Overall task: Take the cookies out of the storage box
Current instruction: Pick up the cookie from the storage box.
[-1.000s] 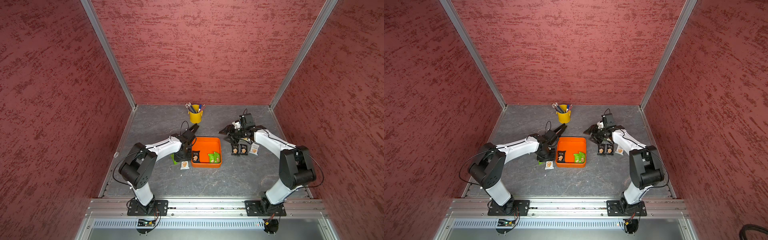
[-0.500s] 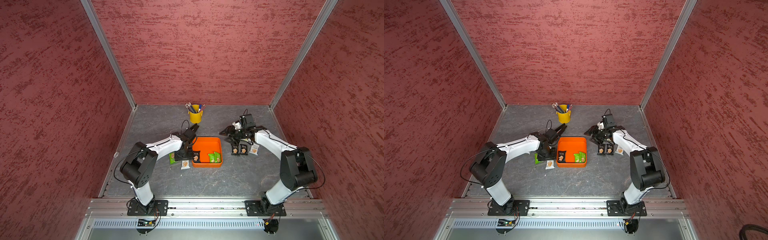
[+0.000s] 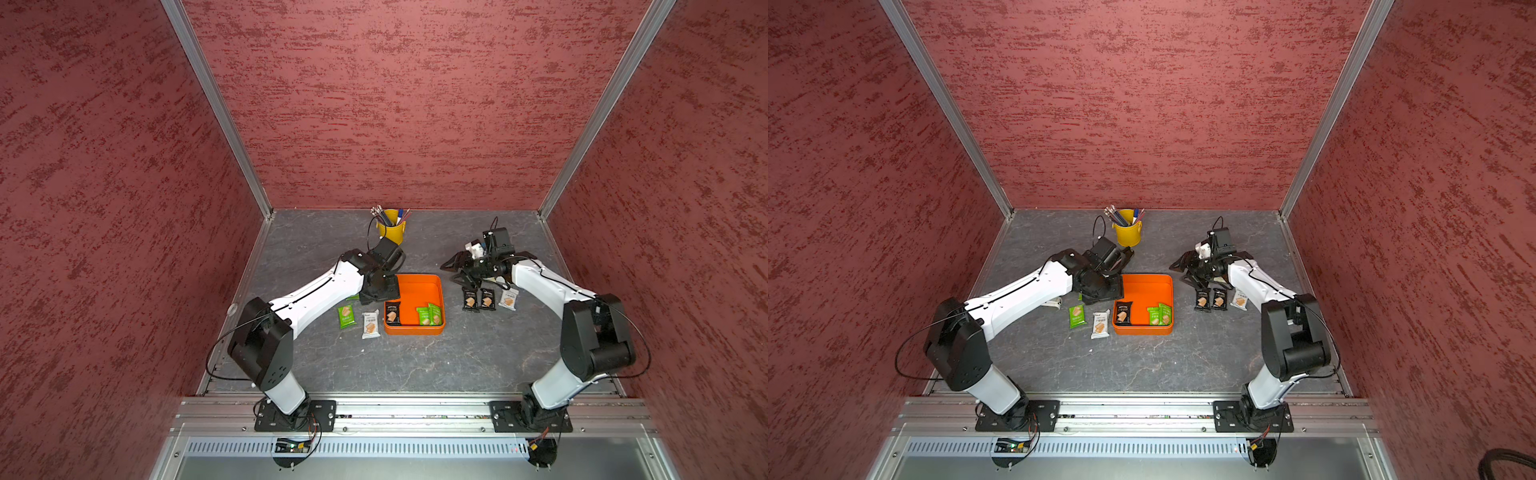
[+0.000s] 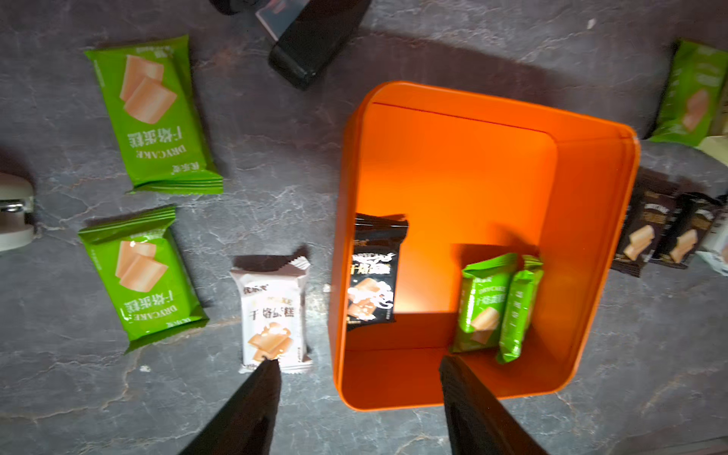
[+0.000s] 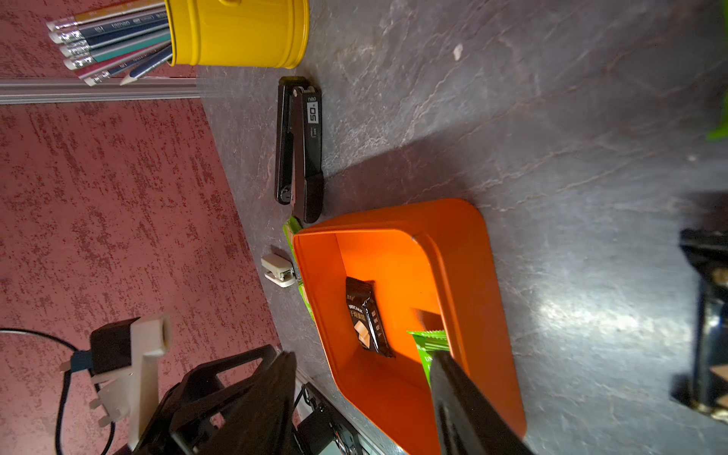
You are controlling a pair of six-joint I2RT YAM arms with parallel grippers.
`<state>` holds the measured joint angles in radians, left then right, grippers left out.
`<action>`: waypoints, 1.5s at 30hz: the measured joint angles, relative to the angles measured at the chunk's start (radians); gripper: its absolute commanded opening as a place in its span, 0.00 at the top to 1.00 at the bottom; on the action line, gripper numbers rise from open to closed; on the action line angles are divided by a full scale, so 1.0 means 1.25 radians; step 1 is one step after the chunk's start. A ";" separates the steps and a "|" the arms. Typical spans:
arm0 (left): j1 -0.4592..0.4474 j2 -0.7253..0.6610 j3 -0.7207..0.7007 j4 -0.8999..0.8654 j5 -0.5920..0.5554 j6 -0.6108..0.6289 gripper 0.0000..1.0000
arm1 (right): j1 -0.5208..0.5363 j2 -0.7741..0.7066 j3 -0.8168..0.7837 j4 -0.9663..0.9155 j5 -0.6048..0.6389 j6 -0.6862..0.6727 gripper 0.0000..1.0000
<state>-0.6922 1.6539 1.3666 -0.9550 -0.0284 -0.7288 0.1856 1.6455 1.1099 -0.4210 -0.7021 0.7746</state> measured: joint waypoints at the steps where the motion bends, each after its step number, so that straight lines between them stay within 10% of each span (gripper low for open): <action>1: -0.011 0.010 0.016 -0.002 -0.001 -0.006 0.31 | -0.006 0.000 -0.004 -0.001 -0.004 -0.005 0.41; 45: -0.090 0.349 0.181 -0.049 -0.015 -0.104 0.29 | -0.152 0.020 0.006 -0.229 -0.075 -0.235 0.41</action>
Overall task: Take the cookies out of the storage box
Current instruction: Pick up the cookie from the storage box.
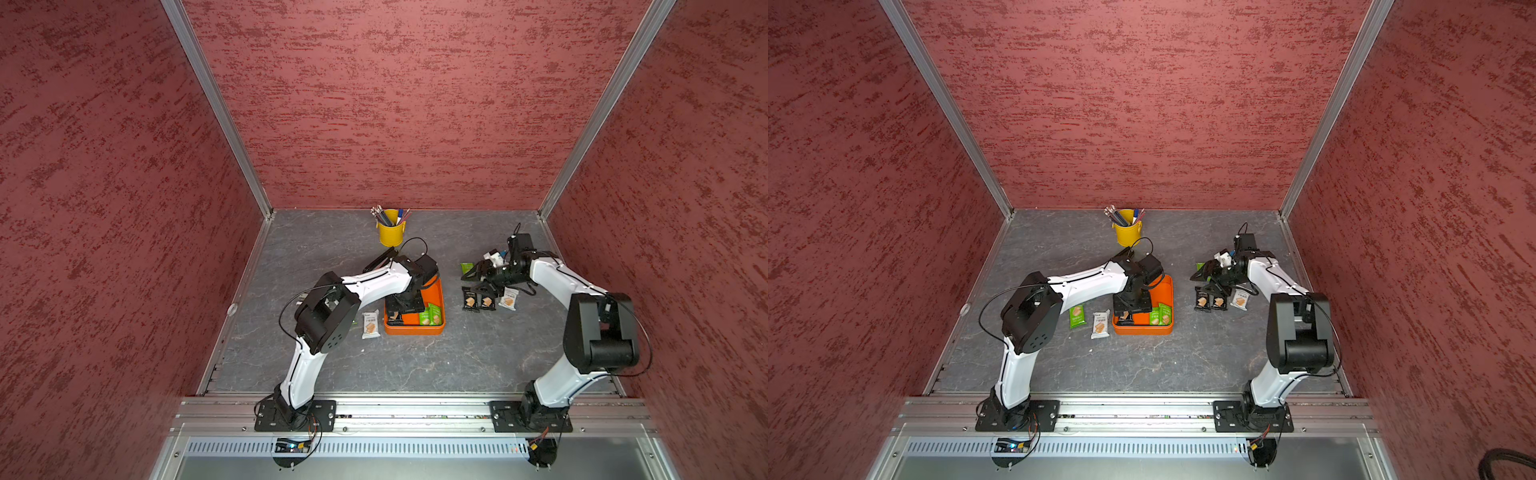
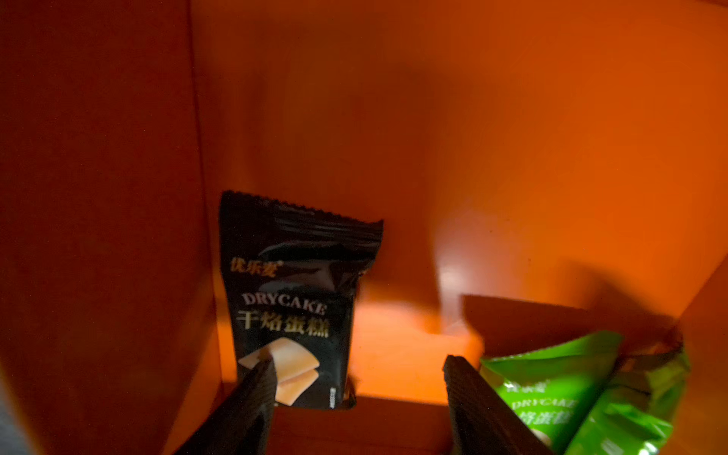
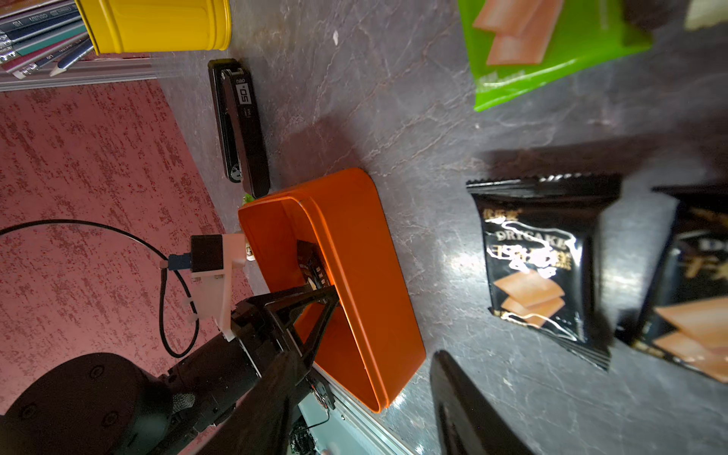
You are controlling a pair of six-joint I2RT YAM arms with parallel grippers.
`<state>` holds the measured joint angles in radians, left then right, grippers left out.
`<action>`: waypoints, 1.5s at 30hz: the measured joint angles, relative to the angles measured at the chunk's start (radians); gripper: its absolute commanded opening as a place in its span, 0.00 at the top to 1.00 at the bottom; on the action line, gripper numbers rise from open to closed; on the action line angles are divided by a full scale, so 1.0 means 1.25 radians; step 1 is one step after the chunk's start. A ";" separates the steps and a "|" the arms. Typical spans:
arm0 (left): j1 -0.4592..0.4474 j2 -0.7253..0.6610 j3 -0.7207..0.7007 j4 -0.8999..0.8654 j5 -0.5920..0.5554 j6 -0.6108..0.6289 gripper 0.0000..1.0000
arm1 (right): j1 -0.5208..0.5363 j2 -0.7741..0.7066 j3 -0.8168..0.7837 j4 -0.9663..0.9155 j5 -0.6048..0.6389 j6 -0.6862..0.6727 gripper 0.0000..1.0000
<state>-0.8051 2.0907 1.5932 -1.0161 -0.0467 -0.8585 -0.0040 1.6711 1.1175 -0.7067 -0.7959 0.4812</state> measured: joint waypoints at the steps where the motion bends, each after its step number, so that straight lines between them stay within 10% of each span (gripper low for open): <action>1: 0.002 0.008 0.012 -0.001 0.001 0.003 0.29 | 0.000 0.000 0.000 -0.002 0.002 0.000 0.41; 25: 0.064 0.022 0.023 0.027 0.034 0.070 0.29 | 0.000 0.000 0.000 0.024 0.012 0.059 0.41; 45: 0.065 0.039 0.024 0.045 0.061 0.105 0.60 | 0.000 0.000 0.000 0.024 0.020 0.074 0.41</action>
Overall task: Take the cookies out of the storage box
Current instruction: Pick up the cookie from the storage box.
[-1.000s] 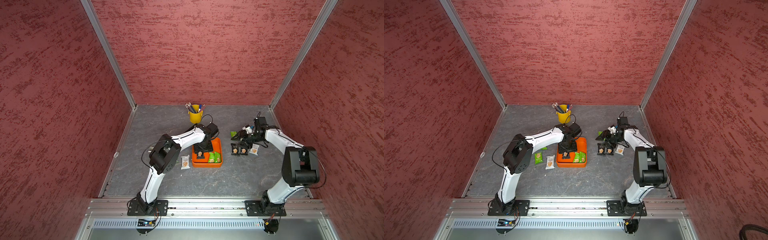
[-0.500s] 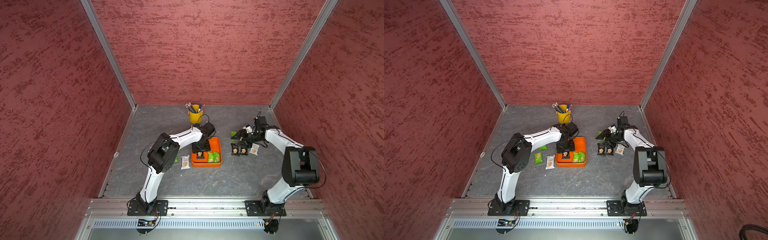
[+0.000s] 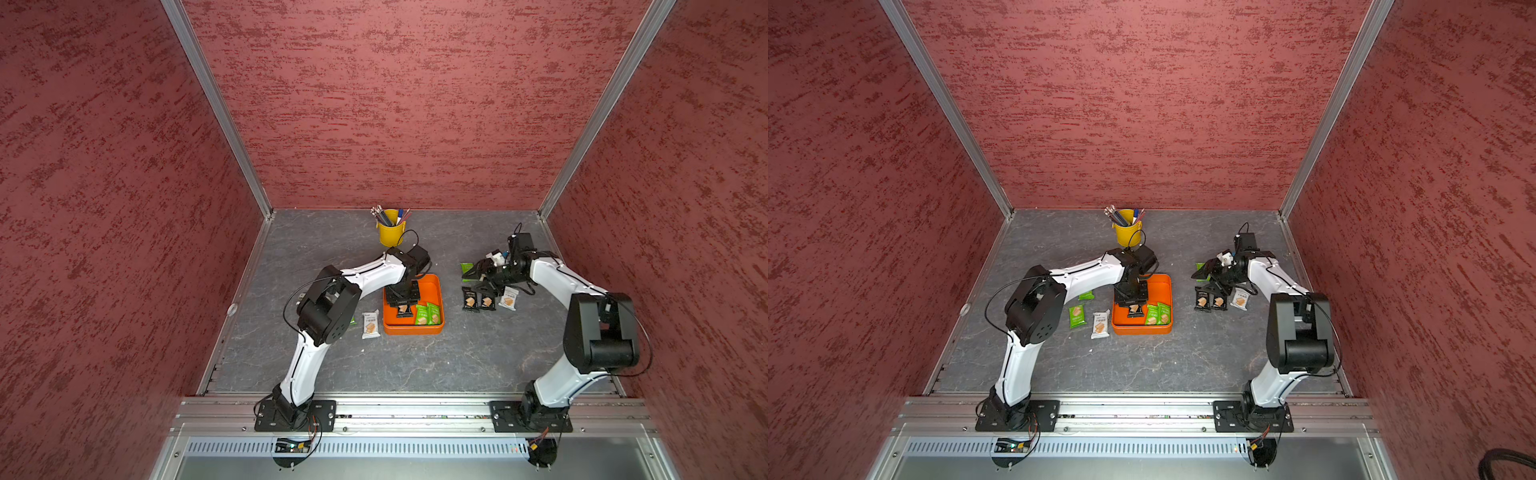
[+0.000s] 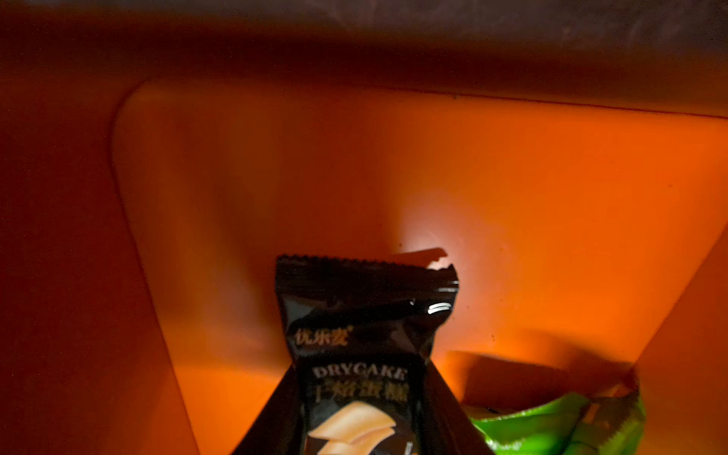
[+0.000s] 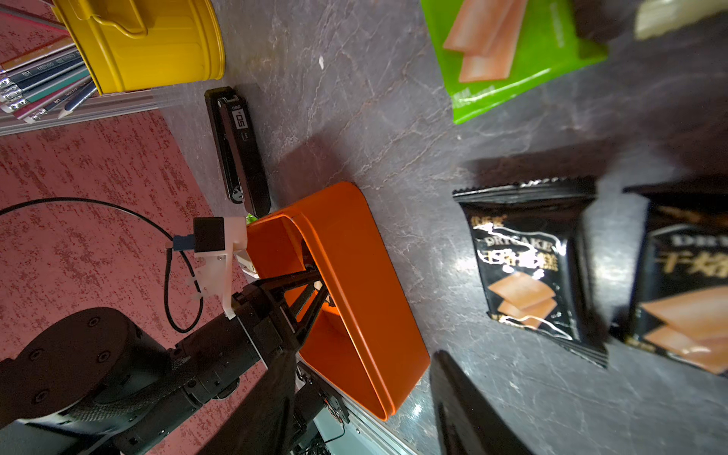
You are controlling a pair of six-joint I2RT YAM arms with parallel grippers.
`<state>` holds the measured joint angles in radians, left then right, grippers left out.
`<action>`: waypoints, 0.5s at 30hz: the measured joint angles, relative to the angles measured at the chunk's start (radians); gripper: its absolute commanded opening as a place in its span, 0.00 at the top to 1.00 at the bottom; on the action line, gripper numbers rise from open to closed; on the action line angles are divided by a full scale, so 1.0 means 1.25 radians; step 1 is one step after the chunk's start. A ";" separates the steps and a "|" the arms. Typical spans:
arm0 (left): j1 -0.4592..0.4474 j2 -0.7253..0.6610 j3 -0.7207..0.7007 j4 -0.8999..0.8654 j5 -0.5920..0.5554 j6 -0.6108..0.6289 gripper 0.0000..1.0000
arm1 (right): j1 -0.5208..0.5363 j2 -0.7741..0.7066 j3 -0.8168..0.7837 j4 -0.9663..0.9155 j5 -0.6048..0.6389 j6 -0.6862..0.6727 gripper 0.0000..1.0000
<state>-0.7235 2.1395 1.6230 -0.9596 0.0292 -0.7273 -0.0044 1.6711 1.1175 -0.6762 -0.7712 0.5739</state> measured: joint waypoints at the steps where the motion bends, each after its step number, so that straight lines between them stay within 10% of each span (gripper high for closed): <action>1: 0.001 0.000 0.000 0.000 0.000 0.000 0.60 | 0.000 0.000 0.000 0.000 0.001 0.002 0.41; 15: 0.074 -0.054 0.020 -0.001 0.036 0.023 0.60 | 0.000 0.000 0.004 0.049 0.008 0.063 0.42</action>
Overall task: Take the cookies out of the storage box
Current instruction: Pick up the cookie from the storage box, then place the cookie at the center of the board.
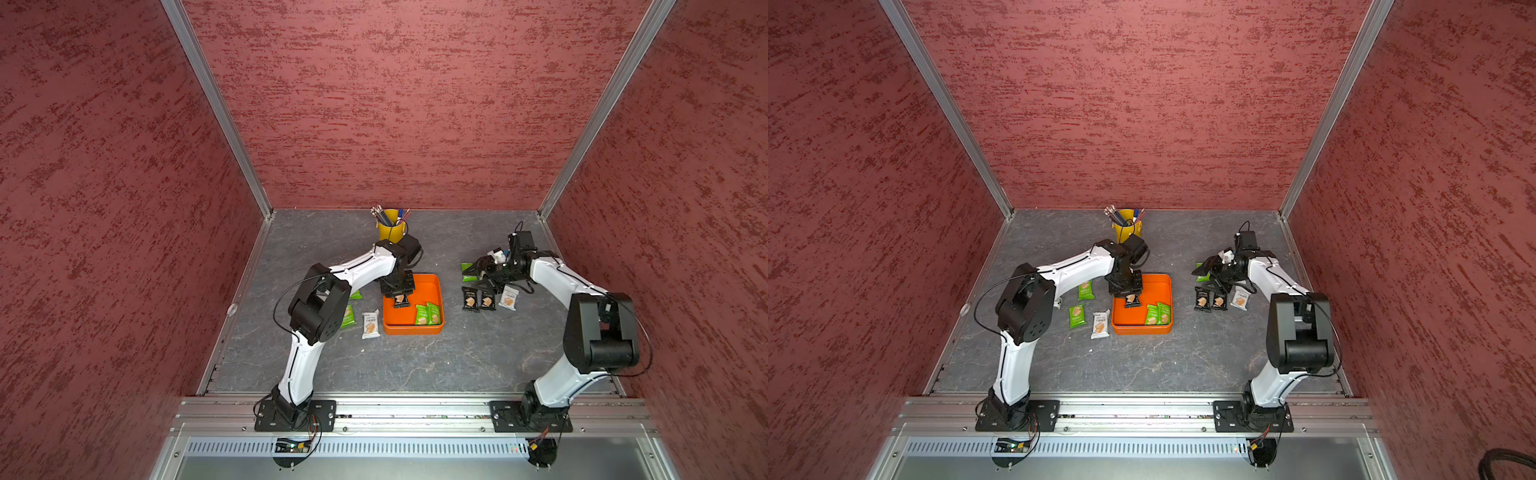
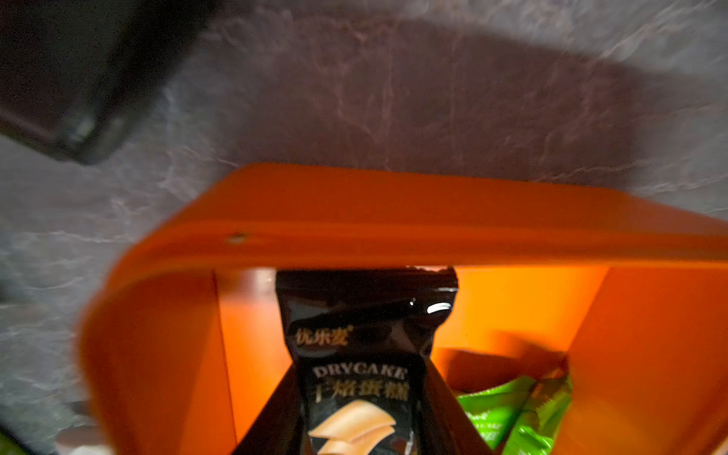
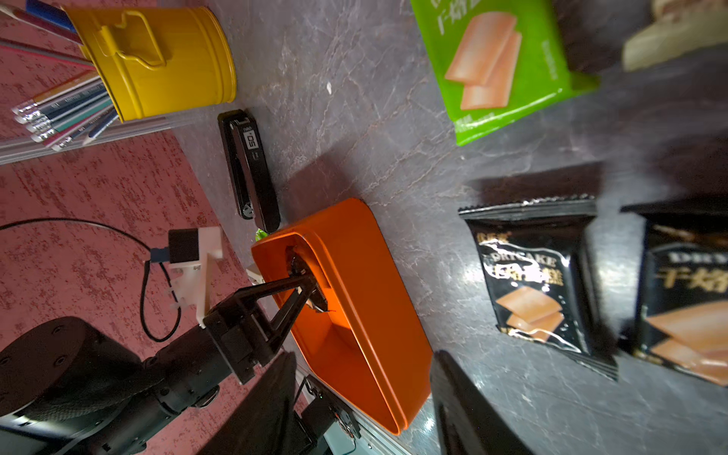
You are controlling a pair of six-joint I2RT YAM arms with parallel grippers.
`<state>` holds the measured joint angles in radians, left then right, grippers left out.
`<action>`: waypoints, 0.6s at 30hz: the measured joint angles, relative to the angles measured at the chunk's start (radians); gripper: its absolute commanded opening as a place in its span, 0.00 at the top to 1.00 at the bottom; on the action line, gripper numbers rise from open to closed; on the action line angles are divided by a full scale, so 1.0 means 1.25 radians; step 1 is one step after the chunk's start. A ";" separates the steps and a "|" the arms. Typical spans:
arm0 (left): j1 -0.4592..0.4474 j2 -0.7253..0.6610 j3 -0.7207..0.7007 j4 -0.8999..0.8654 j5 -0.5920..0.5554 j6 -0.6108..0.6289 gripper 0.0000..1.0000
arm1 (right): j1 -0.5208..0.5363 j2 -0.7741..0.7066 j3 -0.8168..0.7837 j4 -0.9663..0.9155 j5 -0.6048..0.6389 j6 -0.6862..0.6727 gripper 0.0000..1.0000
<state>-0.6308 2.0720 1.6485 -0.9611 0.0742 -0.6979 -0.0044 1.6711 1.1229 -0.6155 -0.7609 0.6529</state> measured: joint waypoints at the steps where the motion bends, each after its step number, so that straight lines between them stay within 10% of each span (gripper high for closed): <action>1: 0.009 -0.011 0.003 0.000 0.003 0.001 0.60 | 0.000 0.000 0.000 0.008 0.000 0.008 0.42; 18: 0.269 -0.098 0.005 0.015 0.024 0.135 0.60 | 0.037 -0.031 -0.035 0.126 0.024 0.136 0.42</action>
<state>-0.2947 1.9491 1.6543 -0.9421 0.1043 -0.5293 0.0418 1.6329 1.0794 -0.4576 -0.7303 0.8234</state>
